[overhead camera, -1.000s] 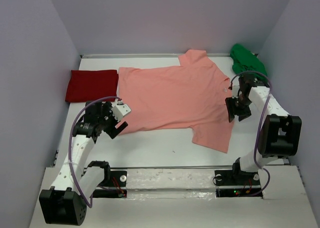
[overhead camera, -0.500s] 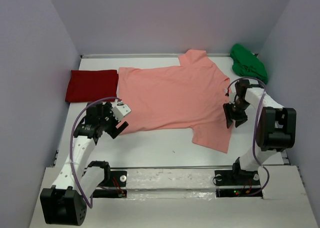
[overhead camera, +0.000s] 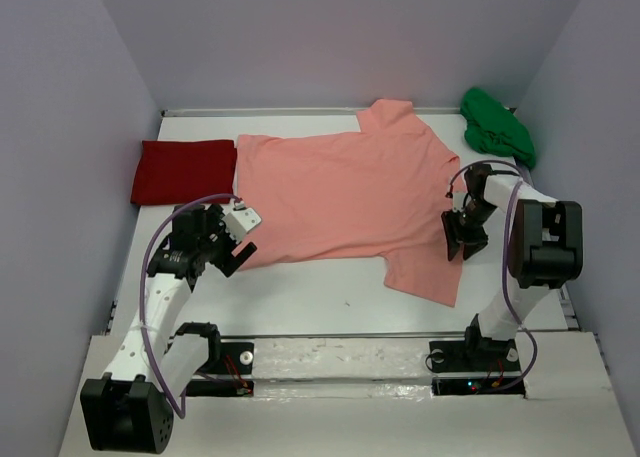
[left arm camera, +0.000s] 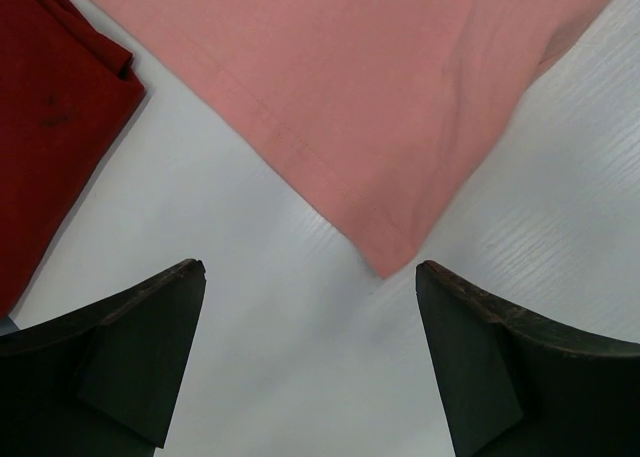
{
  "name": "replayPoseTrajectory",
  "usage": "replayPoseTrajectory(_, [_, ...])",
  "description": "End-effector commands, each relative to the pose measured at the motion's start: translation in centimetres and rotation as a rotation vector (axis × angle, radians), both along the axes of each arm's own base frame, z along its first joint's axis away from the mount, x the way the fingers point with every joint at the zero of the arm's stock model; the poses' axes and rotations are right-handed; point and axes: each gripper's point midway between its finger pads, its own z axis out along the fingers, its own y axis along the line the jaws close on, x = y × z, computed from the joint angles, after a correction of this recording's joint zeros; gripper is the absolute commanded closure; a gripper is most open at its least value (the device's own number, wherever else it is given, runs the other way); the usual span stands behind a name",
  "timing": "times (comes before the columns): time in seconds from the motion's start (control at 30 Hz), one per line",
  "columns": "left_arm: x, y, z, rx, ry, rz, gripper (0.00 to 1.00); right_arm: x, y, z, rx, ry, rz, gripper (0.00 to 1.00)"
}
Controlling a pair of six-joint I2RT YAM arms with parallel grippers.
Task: Fold and stack the t-shirts
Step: Flatten the tshirt out
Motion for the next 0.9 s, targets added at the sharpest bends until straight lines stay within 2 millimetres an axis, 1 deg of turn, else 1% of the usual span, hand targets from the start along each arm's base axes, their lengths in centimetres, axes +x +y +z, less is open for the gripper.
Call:
replayPoseTrajectory(0.0, [0.2, 0.1, 0.5, 0.001, -0.038, 0.004, 0.01, 1.7, 0.2, -0.1, 0.012, -0.048, -0.039, 0.50])
replayPoseTrajectory(0.07, [0.3, 0.2, 0.4, 0.003, -0.037, 0.006, 0.01, 1.7, 0.2, -0.4, 0.013, -0.041, -0.044, 0.50])
replayPoseTrajectory(0.17, [0.3, 0.1, 0.3, -0.002, -0.033, 0.009, 0.01, 1.7, 0.1, -1.0, 0.007, -0.034, -0.047, 0.55])
replayPoseTrajectory(0.33, [0.3, 0.1, 0.3, -0.003, -0.028, 0.005, 0.01, 1.6, 0.0, -1.5, 0.004, -0.025, -0.045, 0.68])
replayPoseTrajectory(0.37, [0.4, 0.0, 0.4, -0.007, -0.030, 0.004, 0.01, 1.6, 0.0, -1.4, 0.001, -0.029, -0.045, 0.71])
replayPoseTrajectory(0.5, [0.4, -0.4, 0.4, -0.021, -0.019, -0.010, 0.01, 1.4, -0.2, -1.4, -0.008, -0.029, -0.043, 0.77])
replayPoseTrajectory(0.6, [0.3, -0.7, 0.4, -0.029, -0.005, -0.022, 0.01, 1.6, -0.3, -1.0, -0.017, -0.042, -0.043, 0.82])
replayPoseTrajectory(0.63, [0.0, -0.7, 0.2, -0.024, 0.009, -0.034, 0.01, 1.5, -0.4, -0.9, -0.018, -0.041, -0.040, 0.83])
replayPoseTrajectory(0.7, [-0.3, -0.7, -0.1, -0.014, 0.029, -0.051, 0.01, 1.7, -0.4, -0.5, -0.020, -0.047, -0.037, 0.93])
replayPoseTrajectory(0.77, [-1.1, -0.6, -1.0, 0.018, 0.084, -0.088, 0.01, 1.8, -0.5, -0.2, -0.026, -0.052, -0.037, 0.99])
replayPoseTrajectory(0.87, [-1.9, -0.2, -1.9, 0.064, 0.127, -0.121, 0.01, 1.8, -0.6, 0.3, -0.032, -0.061, -0.037, 1.00])
